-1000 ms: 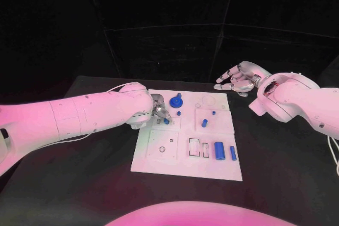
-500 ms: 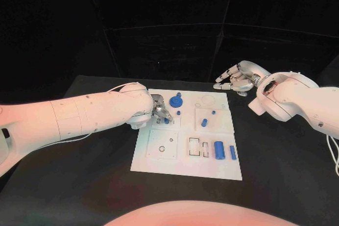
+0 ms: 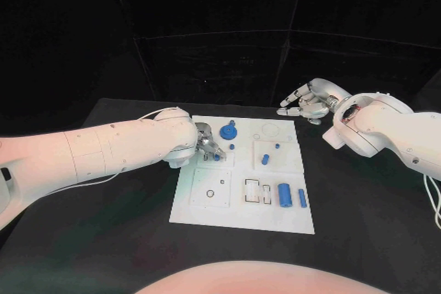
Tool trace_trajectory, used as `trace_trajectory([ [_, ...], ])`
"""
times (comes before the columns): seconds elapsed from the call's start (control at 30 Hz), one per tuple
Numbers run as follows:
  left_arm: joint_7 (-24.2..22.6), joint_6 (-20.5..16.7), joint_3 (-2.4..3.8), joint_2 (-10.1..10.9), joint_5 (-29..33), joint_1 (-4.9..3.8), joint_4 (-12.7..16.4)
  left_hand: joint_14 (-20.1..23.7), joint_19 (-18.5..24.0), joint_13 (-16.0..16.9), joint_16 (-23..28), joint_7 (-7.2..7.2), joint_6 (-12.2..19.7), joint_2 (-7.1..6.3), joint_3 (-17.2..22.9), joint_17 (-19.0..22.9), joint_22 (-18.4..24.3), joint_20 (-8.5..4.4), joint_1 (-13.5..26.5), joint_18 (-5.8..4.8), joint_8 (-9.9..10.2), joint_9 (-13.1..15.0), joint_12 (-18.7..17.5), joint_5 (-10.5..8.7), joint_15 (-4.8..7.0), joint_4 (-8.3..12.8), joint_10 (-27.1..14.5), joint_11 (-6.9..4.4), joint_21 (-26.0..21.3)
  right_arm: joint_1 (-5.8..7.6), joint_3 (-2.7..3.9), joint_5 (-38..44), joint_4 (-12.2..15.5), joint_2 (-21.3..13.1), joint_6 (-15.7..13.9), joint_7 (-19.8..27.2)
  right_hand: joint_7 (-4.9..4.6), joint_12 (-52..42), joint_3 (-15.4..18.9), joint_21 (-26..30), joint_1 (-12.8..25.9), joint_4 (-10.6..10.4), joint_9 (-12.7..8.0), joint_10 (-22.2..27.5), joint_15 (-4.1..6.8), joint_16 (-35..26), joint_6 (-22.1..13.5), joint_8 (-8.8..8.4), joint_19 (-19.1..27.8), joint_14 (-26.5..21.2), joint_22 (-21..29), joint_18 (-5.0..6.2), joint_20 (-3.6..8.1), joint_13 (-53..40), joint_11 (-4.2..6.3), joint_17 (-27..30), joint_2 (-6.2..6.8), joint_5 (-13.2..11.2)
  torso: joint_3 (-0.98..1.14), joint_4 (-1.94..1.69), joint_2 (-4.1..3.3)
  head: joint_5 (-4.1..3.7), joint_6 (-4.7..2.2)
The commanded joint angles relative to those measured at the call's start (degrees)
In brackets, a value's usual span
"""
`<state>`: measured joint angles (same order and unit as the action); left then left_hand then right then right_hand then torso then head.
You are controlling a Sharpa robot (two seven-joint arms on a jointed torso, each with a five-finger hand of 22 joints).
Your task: Assemble the parts on the task board
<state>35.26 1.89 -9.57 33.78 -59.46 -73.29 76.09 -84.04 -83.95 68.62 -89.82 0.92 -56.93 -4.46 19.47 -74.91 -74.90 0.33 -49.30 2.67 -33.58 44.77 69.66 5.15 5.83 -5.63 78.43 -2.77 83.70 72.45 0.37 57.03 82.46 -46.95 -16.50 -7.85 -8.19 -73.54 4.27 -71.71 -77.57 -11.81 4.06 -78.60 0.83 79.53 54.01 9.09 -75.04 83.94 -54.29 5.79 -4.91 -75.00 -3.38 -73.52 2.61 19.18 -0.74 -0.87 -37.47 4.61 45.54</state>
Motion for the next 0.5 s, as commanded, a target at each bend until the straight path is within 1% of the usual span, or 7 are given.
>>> trace_trajectory([
  [0.03,0.55,-1.27,0.02,0.26,0.21,0.01,0.22,-5.96,-3.11,0.00,-0.18,-0.20,-0.22,0.03,-1.92,-15.09,-6.19,-0.33,0.38,-0.67,-0.21,0.14,0.19,-0.14,0.45,-0.65,0.27,-0.24,0.11,0.13,0.05,0.12,-0.05,0.07,0.17,0.43,-0.13,0.25,0.48,0.28,0.29,0.01,-0.08,0.39,0.28,-0.31,-0.48,0.16,0.36,2.49,0.13,0.83,-0.08,-0.53,0.01,0.07,-0.55,0.32,-0.02,0.00,-0.02,0.07,-0.05],
  [0.07,0.54,-1.55,0.04,0.37,0.21,0.01,0.34,-5.96,-3.11,0.00,-0.18,-0.19,-0.20,0.00,-2.66,-15.09,-6.19,-0.34,0.43,-0.67,-0.19,0.18,0.19,-0.20,0.46,-0.91,0.26,-0.27,0.09,0.13,0.05,0.12,-0.07,0.08,0.18,0.45,-0.13,0.25,0.48,0.28,0.29,0.01,-0.08,0.39,0.28,-0.31,-0.48,0.16,0.36,2.49,0.13,0.83,-0.08,-0.53,0.01,0.07,-0.55,0.32,-0.02,0.00,-0.02,0.07,-0.05],
  [0.1,0.53,-1.80,0.07,0.51,0.21,0.01,0.48,-5.96,-3.10,0.00,-0.18,-0.22,-0.19,0.13,-3.91,-15.09,-6.16,-0.33,0.31,-0.66,-0.17,0.25,0.18,-1.11,0.50,-1.34,0.25,-0.27,0.05,0.13,0.05,0.12,-0.09,0.09,0.18,0.46,-0.13,0.25,0.48,0.28,0.29,0.01,-0.08,0.39,0.28,-0.31,-0.48,0.16,0.36,2.49,0.13,0.83,-0.08,-0.53,0.01,0.07,-0.55,0.32,-0.01,0.01,0.01,0.05,-0.05],
  [0.17,0.52,-2.10,0.15,0.67,0.22,0.01,0.67,-5.96,-3.09,0.04,-0.18,-0.20,-0.16,-0.07,-4.90,-15.09,-6.14,-0.37,0.36,-0.65,-0.14,0.29,0.22,-1.80,0.46,-1.65,0.27,-0.28,0.02,0.13,0.05,0.12,-0.11,0.09,0.18,0.48,-0.13,0.25,0.48,0.28,0.29,0.01,-0.08,0.39,0.28,-0.31,-0.48,0.16,0.36,2.49,0.13,0.83,-0.08,-0.53,0.01,0.07,-0.55,0.32,-0.01,0.03,0.02,0.06,-0.06],
  [0.27,0.48,-2.74,1.01,0.93,0.46,0.03,0.99,-5.96,-3.09,0.01,-0.18,-0.20,-0.14,-0.55,-7.65,-15.09,-6.15,-0.44,0.41,-0.64,-0.09,0.42,0.18,-2.33,0.46,-2.57,0.22,-0.33,-0.01,0.12,0.05,0.12,-0.18,0.10,0.18,0.51,-0.14,0.28,0.55,0.34,0.33,-0.04,-0.08,0.41,0.28,-0.34,-0.51,0.16,0.40,2.48,0.22,0.84,-0.09,-0.50,0.00,0.11,-0.55,0.31,-0.02,0.03,0.00,0.04,-0.15],
  [0.37,0.41,-3.41,2.40,1.25,0.78,0.04,1.31,-5.96,-2.98,-0.39,-0.18,-0.20,0.09,-1.04,-9.60,-15.09,-5.87,-0.50,0.28,-0.58,0.04,0.50,-0.25,-2.46,0.55,-3.19,-0.09,-0.32,-0.25,0.12,0.05,0.12,-0.31,0.12,0.17,0.55,-0.14,0.28,0.55,0.34,0.33,-0.04,-0.08,0.41,0.28,-0.34,-0.51,0.16,0.40,2.48,0.22,0.84,-0.09,-0.50,0.00,0.11,-0.55,0.31,-0.04,-0.02,0.01,-0.08,-0.21],
  [0.5,0.31,-2.66,5.00,2.02,0.98,-0.02,1.69,-5.96,-2.66,-2.31,-0.18,0.11,1.18,-0.80,-11.60,-15.09,-5.08,-0.46,-1.27,-0.42,0.71,0.42,-2.25,-2.45,0.42,-3.56,-1.51,-0.05,-0.89,0.12,0.05,0.12,-0.47,0.13,0.20,0.58,-0.14,0.28,0.55,0.34,0.33,-0.04,-0.08,0.41,0.28,-0.34,-0.51,0.16,0.40,2.48,0.22,0.84,-0.09,-0.50,0.00,0.11,-0.55,0.31,0.04,-0.02,0.04,-0.12,-0.37],
])
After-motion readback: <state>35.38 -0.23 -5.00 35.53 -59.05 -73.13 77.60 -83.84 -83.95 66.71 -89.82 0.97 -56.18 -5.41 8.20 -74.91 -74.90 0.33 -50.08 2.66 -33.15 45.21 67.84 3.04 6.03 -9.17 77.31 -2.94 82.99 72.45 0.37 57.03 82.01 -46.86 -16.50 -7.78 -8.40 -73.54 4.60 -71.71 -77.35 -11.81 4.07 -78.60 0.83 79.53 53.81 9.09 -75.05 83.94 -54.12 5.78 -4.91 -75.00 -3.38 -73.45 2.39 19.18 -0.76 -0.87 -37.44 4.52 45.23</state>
